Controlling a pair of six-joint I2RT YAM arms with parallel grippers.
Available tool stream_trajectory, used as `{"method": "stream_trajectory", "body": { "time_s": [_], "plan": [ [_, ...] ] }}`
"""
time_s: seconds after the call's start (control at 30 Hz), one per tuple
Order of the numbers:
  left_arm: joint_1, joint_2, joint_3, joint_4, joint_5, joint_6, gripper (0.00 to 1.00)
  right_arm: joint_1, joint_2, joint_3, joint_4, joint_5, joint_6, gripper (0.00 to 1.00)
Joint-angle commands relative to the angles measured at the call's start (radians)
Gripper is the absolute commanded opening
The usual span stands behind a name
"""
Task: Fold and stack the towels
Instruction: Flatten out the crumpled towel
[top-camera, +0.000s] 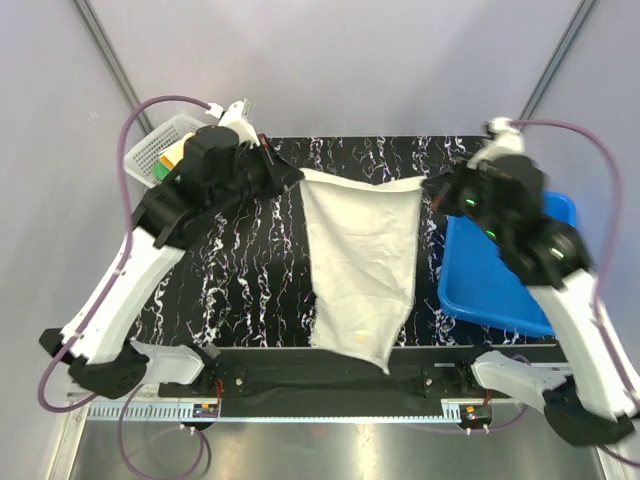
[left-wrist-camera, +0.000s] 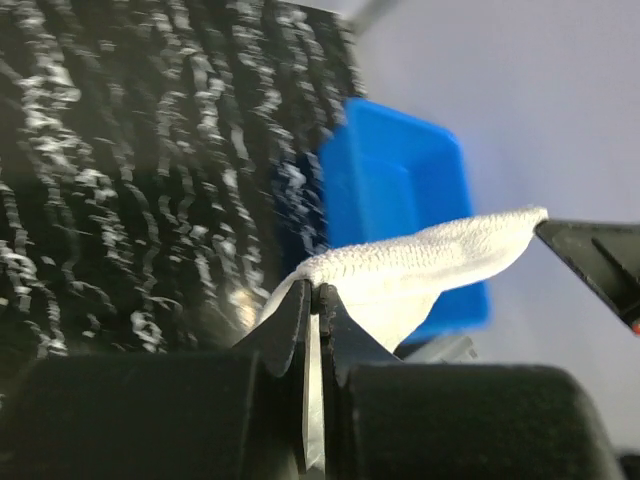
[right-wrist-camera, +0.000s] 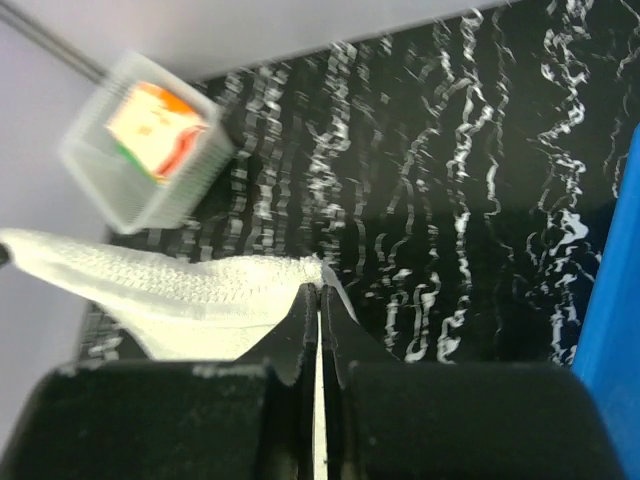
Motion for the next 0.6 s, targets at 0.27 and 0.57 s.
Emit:
{"method": "stream_trajectory", "body": {
  "time_s": [0.27,0.57],
  "plan": [
    [0.34,0.537,0.108,0.383,0.361,0.13,0.0,-0.242,0.656,0.07,0.483,-0.229,-0.142,0.0],
    [0.44,0.864,0.303,0.41,0.54,0.132,0.0,-0.282,0.956,0.258,0.478,-0.372,-0.093,0.0]
  ]
}}
